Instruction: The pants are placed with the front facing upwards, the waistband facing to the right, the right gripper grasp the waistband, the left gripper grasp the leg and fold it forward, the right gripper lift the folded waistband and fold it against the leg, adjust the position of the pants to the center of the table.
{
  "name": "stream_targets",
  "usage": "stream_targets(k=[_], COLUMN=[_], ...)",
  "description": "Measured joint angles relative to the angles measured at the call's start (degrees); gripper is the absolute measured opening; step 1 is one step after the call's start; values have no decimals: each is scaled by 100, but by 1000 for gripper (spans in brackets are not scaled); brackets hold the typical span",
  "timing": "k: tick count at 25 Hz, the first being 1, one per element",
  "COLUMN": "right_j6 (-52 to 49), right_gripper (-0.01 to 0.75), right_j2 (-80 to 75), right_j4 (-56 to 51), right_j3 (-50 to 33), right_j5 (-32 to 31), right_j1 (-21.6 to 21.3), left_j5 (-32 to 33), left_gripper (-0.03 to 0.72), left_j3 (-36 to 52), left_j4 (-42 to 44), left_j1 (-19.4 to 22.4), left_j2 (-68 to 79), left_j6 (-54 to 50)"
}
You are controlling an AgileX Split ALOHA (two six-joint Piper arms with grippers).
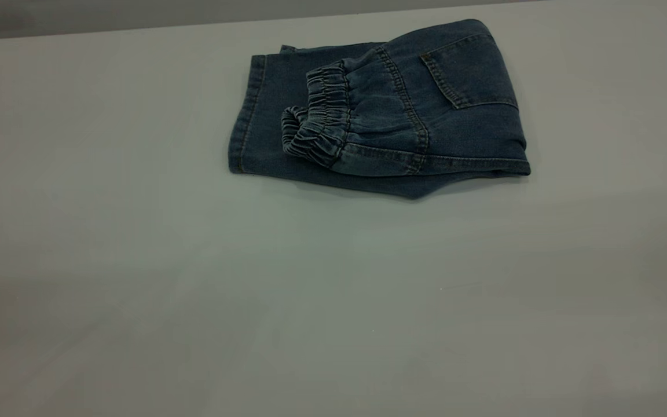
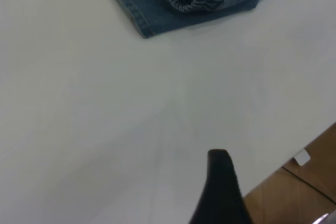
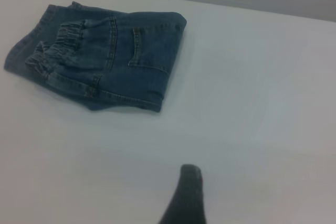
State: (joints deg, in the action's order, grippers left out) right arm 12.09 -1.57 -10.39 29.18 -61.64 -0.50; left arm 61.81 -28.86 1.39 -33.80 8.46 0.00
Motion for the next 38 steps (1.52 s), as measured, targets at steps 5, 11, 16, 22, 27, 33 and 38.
stream_targets(k=[5, 11, 16, 22, 27, 33, 38], right_j6=[0, 0, 0, 0, -7, -7, -7], right_gripper=[587, 587, 587, 587, 587, 587, 587], right_j2=[0, 147, 157, 157, 157, 157, 157], right_j4=[0, 14, 9, 5, 2, 2, 2], right_j3=[0, 0, 0, 0, 0, 0, 0], right_j5=[0, 0, -3, -3, -3, -3, -3], right_j1=[137, 625, 628, 621, 621, 618, 618], left_j5=[4, 4, 7, 7, -5, -5, -5], left_gripper=[469, 469, 469, 469, 469, 469, 469], left_j3=[0, 0, 0, 0, 0, 0, 0], left_j4=[-8, 3, 3, 3, 3, 3, 3], left_j1=[1099, 2633, 3206, 3206, 3200, 3195, 3195], left_j2=[-139, -782, -854, -849, -846, -846, -846], left_j6=[0, 0, 0, 0, 0, 0, 0])
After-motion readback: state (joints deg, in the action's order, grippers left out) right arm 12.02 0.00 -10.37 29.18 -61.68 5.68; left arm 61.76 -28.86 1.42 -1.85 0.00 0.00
